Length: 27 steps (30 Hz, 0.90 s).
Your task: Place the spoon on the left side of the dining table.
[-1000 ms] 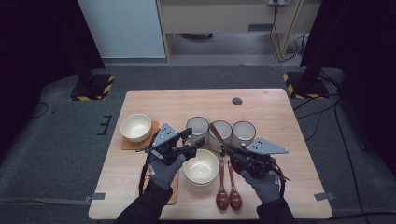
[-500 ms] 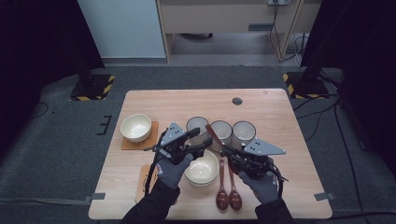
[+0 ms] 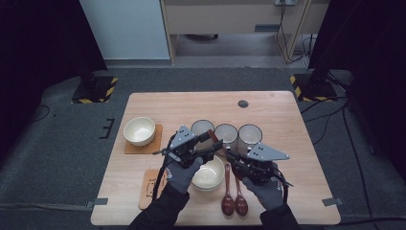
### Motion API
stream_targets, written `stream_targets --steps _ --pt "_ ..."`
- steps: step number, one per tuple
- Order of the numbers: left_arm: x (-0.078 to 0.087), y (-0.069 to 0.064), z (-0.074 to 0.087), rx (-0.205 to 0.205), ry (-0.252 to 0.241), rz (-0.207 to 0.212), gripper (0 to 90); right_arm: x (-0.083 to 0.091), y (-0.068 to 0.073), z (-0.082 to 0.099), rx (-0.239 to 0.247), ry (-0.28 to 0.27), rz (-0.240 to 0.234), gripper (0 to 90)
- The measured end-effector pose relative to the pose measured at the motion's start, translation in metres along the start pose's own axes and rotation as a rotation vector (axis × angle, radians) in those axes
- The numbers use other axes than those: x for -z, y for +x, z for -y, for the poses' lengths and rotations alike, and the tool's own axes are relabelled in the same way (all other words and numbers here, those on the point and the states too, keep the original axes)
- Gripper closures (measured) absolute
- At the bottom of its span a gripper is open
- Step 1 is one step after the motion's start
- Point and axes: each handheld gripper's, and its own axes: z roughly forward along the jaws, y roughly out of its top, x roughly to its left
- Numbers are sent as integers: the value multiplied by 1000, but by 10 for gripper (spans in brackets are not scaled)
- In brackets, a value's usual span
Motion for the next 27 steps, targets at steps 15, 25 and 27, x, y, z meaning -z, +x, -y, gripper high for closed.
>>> stream_targets --steps 15,25,27 --pt "-3 -3 3 28 -9 -16 570 -4 4 1 -7 -3 -12 816" --pt "1 -5 2 52 -23 4 659 -6 5 1 -10 -9 -14 814" --pt "2 -6 2 56 -32 12 691 -6 6 1 -12 -9 -15 813"
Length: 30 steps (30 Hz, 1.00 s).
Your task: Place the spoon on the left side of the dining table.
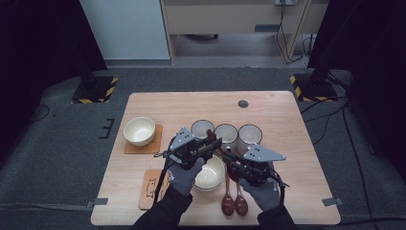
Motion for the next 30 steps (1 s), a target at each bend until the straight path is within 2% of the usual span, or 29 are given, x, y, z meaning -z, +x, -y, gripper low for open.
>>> stream_targets --steps 8,11,14,26,30 --pt "1 -10 -4 -16 -9 42 772 0 1 0 9 -10 4 809" --pt "2 -14 -5 -23 -9 71 817 0 2 -1 11 -13 3 806" --pt "2 -19 -7 -53 -6 66 826 1 2 -1 15 -18 3 803" --pt "2 -21 -8 -95 1 65 827 1 2 -1 19 -32 11 794" --pt "3 -21 -9 -113 3 59 828 1 1 -1 15 -51 8 738"
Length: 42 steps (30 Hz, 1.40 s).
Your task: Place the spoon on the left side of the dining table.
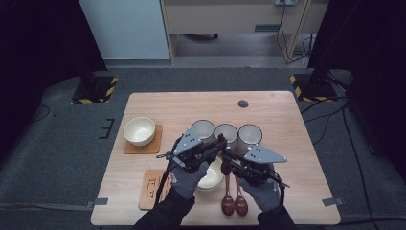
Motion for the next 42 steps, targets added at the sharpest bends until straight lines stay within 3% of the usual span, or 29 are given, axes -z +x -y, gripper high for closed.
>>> stream_targets --steps 6,15,42 --pt "6 5 -3 3 -14 -5 827 4 -4 -2 -13 -48 0 584" --pt "17 13 -7 5 -25 -23 827 10 -13 -4 -32 -73 37 450" --pt "63 46 -18 11 -76 -108 827 20 -50 11 -70 -30 209 311"
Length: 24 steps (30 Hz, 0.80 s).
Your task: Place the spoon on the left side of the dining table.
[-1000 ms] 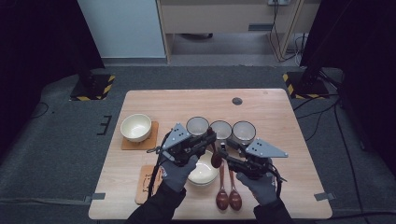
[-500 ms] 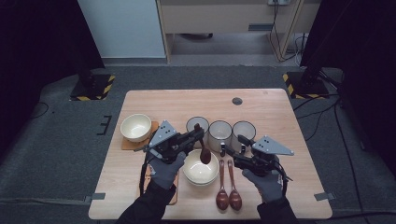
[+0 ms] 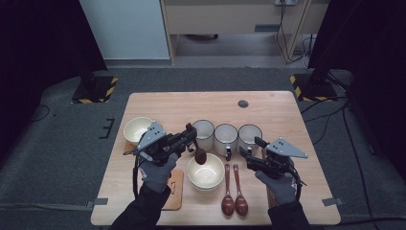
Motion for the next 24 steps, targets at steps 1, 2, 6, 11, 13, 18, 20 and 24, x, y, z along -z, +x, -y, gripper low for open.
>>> stream_targets --steps 1,2,6,11,13,18,20,24 --pt "2 2 -1 -3 0 -4 827 0 -1 1 3 2 8 309" --pt "3 4 -1 3 -7 -9 827 0 -3 1 2 5 15 305" --pt "10 13 -3 1 -12 -25 827 0 -8 4 3 12 37 289" --pt "17 23 -5 19 -28 -45 827 0 -17 8 -9 24 77 263" --pt "20 28 -7 26 -38 -52 828 0 -22 10 -12 31 95 255" --pt "27 36 -11 37 -59 -66 828 -1 -29 14 -15 52 120 238" --pt "29 39 -11 42 -61 -73 827 -1 -31 16 -17 60 124 232" --pt "30 45 -10 48 -61 -89 828 -1 -35 17 -21 67 138 223"
